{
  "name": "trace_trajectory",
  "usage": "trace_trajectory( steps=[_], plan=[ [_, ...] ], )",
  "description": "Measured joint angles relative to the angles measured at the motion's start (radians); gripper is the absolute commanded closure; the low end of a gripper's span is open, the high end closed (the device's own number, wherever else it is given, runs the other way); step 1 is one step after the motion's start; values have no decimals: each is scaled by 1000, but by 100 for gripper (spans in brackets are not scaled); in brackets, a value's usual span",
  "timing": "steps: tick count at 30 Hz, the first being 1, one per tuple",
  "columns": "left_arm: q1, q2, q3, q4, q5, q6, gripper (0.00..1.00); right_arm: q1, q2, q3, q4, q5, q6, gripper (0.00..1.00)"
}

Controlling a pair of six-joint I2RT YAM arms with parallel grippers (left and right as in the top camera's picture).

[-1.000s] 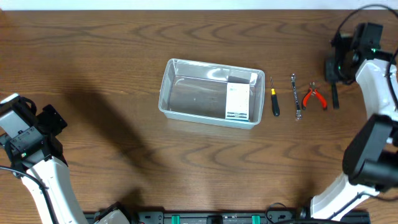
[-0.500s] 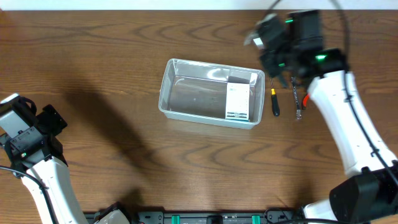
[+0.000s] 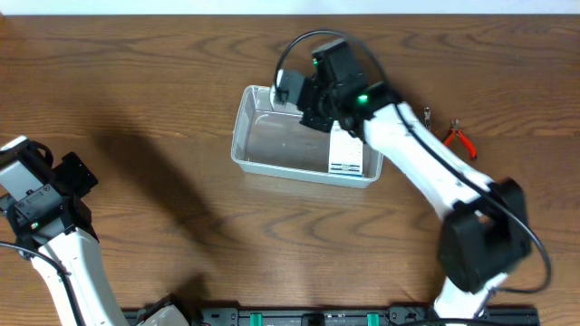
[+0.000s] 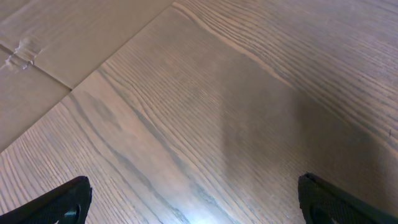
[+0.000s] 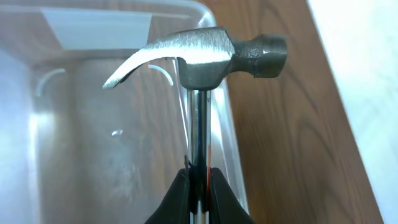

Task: Pack container
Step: 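Carry the hammer over the container and release it inside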

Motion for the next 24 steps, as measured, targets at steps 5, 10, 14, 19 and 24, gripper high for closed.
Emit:
trace_trajectory(
  steps=[5, 10, 14, 19, 24],
  plan=[
    [0, 0, 0, 0, 0, 0, 2, -1, 109, 0, 104, -2, -38, 99],
    [0, 0, 0, 0, 0, 0, 2, -1, 172, 0, 171, -46, -52, 99],
    [0, 0, 0, 0, 0, 0, 2, -1, 184, 0, 188, -82, -54, 99],
    [0, 0, 0, 0, 0, 0, 2, -1, 192, 0, 187, -115, -53, 98],
    [0, 0, 0, 0, 0, 0, 2, -1, 196, 0, 185, -134, -47, 69]
  ],
)
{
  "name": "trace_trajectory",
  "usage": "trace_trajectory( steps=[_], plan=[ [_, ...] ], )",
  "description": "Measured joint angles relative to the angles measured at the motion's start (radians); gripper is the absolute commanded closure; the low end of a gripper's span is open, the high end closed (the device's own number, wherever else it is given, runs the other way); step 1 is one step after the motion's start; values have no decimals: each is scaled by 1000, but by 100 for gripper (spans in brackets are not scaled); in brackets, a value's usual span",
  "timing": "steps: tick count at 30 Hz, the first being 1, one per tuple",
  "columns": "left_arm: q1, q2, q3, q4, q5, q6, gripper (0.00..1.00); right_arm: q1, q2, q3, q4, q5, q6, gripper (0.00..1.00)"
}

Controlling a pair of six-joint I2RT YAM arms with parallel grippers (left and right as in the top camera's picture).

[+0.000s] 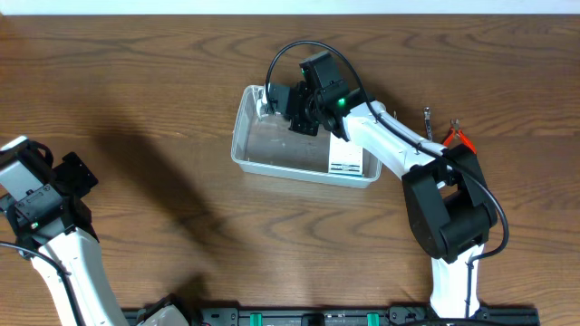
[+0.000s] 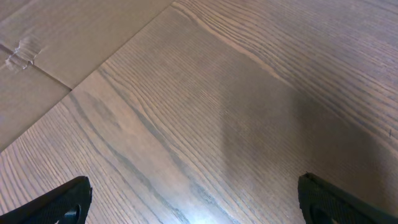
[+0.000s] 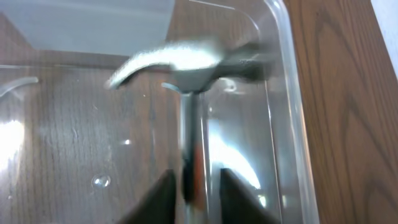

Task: Pack container
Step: 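Carry the hammer over the container and release it inside, then move the right gripper back to the red-black pliers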

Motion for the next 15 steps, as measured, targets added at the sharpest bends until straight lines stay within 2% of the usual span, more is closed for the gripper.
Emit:
trace_trajectory(
  steps=[4, 10, 15],
  plan=[
    [0, 0, 0, 0, 0, 0, 1, 0, 0, 0, -1, 34, 32, 59],
    [0, 0, 0, 0, 0, 0, 2, -14, -27, 0, -37, 94, 129, 54],
    [0, 0, 0, 0, 0, 0, 2, -51, -219, -1, -134, 124, 218, 48]
  ],
)
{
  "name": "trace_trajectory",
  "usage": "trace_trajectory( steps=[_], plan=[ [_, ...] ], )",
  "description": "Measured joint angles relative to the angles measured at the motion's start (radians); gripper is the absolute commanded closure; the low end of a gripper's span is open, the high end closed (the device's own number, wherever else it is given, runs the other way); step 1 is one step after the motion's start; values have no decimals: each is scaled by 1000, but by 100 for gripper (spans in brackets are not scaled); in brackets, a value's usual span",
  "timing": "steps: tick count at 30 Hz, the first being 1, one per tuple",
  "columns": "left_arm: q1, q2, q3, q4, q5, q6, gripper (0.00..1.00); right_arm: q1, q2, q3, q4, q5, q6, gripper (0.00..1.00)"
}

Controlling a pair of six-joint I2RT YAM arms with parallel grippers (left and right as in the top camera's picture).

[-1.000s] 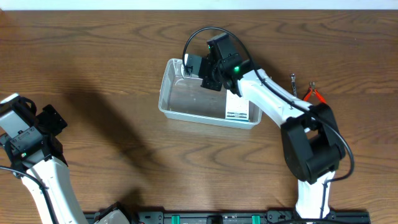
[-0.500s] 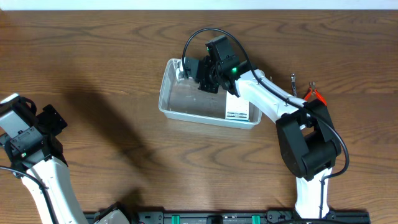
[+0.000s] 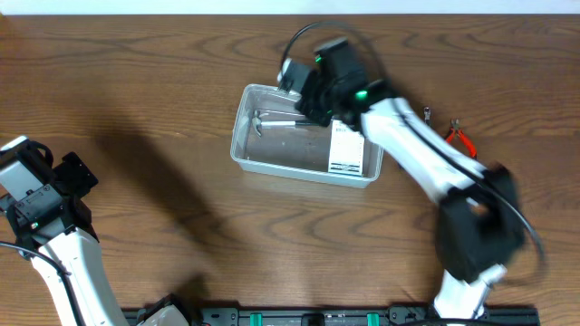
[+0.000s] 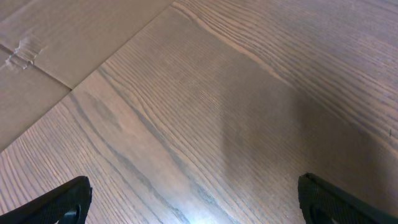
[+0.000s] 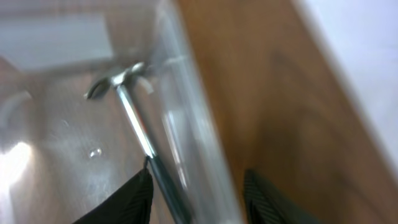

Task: Pack container
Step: 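Move the right gripper back to the red-black pliers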

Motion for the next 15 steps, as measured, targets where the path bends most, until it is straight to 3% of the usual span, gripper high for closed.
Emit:
trace_trajectory(
  steps=[5, 8, 15],
  plan=[
    [0, 0, 0, 0, 0, 0, 2, -82, -260, 15, -108, 37, 87, 39],
    [0, 0, 0, 0, 0, 0, 2, -207, -355, 34, -207, 51, 175, 37],
    [0, 0, 0, 0, 0, 0, 2, -512, -252, 33, -481, 76, 466, 41]
  ],
)
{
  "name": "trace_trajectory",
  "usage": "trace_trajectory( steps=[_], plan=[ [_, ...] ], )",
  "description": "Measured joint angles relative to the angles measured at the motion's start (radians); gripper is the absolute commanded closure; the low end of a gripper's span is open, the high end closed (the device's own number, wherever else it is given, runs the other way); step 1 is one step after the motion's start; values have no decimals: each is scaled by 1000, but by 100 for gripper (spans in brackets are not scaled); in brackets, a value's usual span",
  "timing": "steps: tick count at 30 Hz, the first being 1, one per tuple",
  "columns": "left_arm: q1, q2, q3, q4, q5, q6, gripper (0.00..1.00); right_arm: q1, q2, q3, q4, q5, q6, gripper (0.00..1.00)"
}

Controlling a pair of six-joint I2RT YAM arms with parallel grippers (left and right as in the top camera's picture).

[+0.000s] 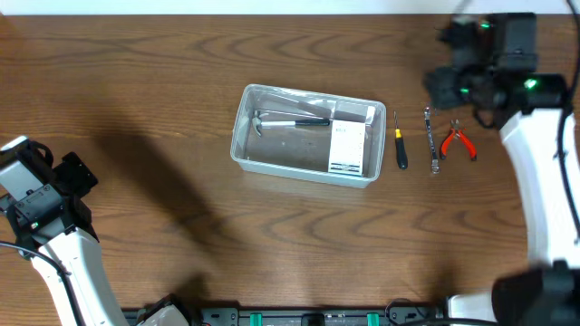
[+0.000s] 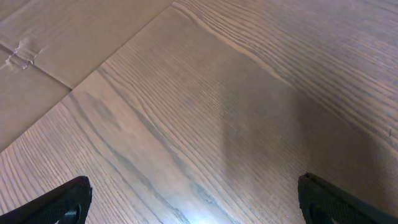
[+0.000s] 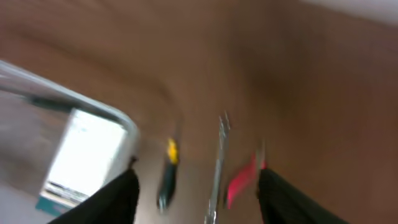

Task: Pack container
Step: 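Move the right gripper back to the red-black pliers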

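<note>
A clear plastic container sits mid-table. Inside it a steel claw hammer lies along the back wall, beside a white box at the right end. To the container's right lie a yellow-and-black screwdriver, a thin silver wrench and red pliers. My right gripper hovers open above these tools, nothing between its fingers. The blurred right wrist view shows my right gripper over the screwdriver, wrench and pliers. My left gripper is open over bare wood.
My left arm rests at the table's left edge, far from the container. The table's back edge runs just behind my right arm.
My right gripper was open at the container's back right corner with the hammer lying below it. It is now to the right, over the loose tools. The hammer stays in the container.
My right gripper first held the hammer by its handle over the container's back edge. Then the hammer was low inside the container. Then it lay there, out of the open jaws. Now the gripper is over the tools at the right. My left arm never moved.
</note>
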Motion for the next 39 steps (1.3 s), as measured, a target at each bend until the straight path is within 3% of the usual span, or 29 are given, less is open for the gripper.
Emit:
trace_trajectory(
  steps=[3, 9, 20, 29, 39],
  plan=[
    [0, 0, 0, 0, 0, 0, 2, -105, 111, -7, -78, 6, 103, 45],
    [0, 0, 0, 0, 0, 0, 2, -185, 275, -10, -88, 35, 155, 53],
    [0, 0, 0, 0, 0, 0, 2, -230, 439, -11, 18, 65, -33, 51],
    [0, 0, 0, 0, 0, 0, 2, -283, 450, -11, 47, 58, -126, 69],
    [0, 0, 0, 0, 0, 0, 2, -285, 452, -11, 21, -14, -163, 66]
  ],
)
